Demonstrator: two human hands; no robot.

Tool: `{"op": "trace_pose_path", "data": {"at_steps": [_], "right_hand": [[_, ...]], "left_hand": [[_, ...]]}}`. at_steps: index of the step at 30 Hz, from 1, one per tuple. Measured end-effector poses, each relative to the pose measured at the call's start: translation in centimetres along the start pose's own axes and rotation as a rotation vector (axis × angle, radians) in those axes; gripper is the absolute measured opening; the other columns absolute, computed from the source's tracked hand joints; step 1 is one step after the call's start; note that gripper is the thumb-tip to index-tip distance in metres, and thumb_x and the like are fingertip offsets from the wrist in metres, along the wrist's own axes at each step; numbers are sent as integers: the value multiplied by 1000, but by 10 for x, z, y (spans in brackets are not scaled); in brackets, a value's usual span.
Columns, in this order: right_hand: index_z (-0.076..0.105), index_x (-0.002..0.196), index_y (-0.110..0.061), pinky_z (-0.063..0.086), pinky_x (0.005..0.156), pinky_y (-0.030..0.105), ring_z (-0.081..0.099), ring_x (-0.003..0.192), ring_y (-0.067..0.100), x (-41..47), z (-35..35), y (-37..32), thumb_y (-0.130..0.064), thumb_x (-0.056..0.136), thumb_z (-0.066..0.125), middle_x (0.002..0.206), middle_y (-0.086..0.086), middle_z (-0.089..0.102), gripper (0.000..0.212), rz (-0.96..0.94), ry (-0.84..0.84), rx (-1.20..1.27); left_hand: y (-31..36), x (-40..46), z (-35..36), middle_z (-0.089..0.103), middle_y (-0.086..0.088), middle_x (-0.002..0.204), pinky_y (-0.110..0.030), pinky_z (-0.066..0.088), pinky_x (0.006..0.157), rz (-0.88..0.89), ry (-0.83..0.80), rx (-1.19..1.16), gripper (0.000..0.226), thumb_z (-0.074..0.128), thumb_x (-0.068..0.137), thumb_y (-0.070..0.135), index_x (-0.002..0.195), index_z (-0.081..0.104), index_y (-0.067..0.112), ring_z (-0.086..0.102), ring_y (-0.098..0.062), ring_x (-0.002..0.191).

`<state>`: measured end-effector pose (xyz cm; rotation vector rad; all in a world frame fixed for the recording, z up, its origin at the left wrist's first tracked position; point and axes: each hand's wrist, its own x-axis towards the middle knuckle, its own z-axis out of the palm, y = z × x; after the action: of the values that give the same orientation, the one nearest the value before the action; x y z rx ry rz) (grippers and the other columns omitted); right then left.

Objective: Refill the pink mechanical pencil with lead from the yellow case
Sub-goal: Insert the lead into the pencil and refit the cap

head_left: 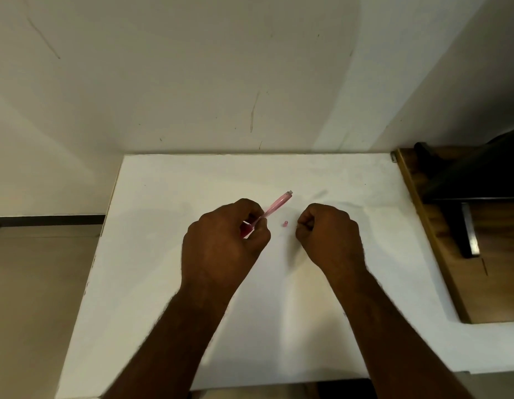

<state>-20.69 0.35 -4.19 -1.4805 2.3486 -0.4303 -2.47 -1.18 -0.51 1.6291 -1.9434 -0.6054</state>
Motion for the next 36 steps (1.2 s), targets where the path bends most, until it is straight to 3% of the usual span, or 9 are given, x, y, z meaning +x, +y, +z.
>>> {"op": "trace_pose_path", "data": {"at_steps": [2,4,6,7,14,36], "right_hand": [[73,83,-21,50,73,28,69,80,17,3,-6,-1,-20,83,73,83,-5,75,1,58,24,280],[74,80,-18,55,72,31,71,75,17,5,-21,-5,-13,85,73,79,-1,75,7,128,4,807],[75,83,-18,58,71,27,73,77,18,4,-36,-8,-12,89,71,82,1,75,10,151,-92,1225],[76,84,-19,59,73,27,74,80,19,3,-40,-9,-12,90,70,84,2,75,10,149,-144,1315],[79,85,-19,62,78,32,77,90,25,-2,-39,-18,-13,92,71,93,5,78,12,183,-320,1462],[79,87,-20,60,84,35,75,93,21,0,-33,-15,-10,95,67,91,4,78,17,115,-395,1499]], "left_hand": [[-1,1,0,70,19,74,-28,54,62,-12,-5,-7,11,61,82,45,89,66,38,65,-2,69],[-2,1,1,71,19,75,-28,54,63,-21,-9,-16,10,61,82,45,89,66,38,66,-1,70],[-1,2,1,71,19,75,-28,55,64,-14,-7,-15,11,61,83,45,88,66,38,66,-1,70],[-1,2,1,71,19,75,-28,55,64,-7,-5,-13,11,61,83,45,88,67,37,66,-2,70],[0,0,4,71,19,77,-30,55,65,9,-7,-23,13,61,82,46,90,67,37,66,-3,70],[0,1,4,71,18,75,-31,55,63,3,-6,-28,10,62,83,43,88,66,37,65,-2,67]]}}
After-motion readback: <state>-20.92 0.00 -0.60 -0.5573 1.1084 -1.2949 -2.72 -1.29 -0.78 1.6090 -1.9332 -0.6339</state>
